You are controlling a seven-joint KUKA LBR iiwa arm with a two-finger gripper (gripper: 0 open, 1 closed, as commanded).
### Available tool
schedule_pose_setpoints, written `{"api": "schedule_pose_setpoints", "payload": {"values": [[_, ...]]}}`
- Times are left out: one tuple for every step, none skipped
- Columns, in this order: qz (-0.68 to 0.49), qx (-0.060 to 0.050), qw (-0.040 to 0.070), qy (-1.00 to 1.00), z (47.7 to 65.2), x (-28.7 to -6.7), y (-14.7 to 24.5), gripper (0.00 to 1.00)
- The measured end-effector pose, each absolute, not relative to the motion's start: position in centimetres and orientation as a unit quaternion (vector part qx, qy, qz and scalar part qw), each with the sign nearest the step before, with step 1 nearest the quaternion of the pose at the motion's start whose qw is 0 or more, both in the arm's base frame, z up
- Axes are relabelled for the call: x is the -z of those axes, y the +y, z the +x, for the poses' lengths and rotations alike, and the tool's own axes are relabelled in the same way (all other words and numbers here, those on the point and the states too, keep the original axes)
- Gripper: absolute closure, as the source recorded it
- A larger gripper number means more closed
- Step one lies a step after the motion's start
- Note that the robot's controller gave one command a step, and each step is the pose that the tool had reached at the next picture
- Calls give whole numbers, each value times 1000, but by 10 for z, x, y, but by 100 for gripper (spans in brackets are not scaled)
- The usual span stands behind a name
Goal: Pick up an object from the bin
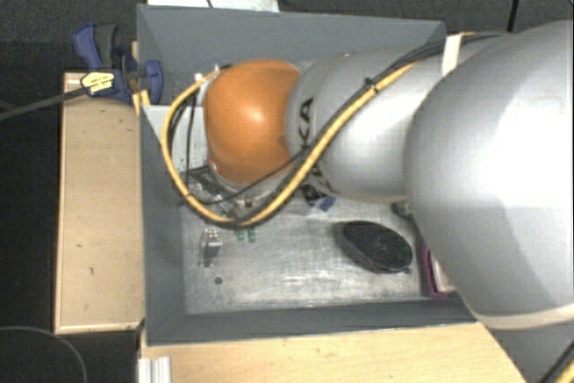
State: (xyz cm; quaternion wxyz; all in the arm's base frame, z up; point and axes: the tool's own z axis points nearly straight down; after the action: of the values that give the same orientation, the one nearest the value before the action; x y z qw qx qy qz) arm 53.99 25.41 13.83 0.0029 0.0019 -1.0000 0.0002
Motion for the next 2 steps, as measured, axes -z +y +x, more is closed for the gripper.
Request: {"api": "schedule_pose_setpoints", "payload": {"values": [[83,-2,1,-997,571,-76,187,0],[109,0,-5,-994,570,-73,98,0]]}}
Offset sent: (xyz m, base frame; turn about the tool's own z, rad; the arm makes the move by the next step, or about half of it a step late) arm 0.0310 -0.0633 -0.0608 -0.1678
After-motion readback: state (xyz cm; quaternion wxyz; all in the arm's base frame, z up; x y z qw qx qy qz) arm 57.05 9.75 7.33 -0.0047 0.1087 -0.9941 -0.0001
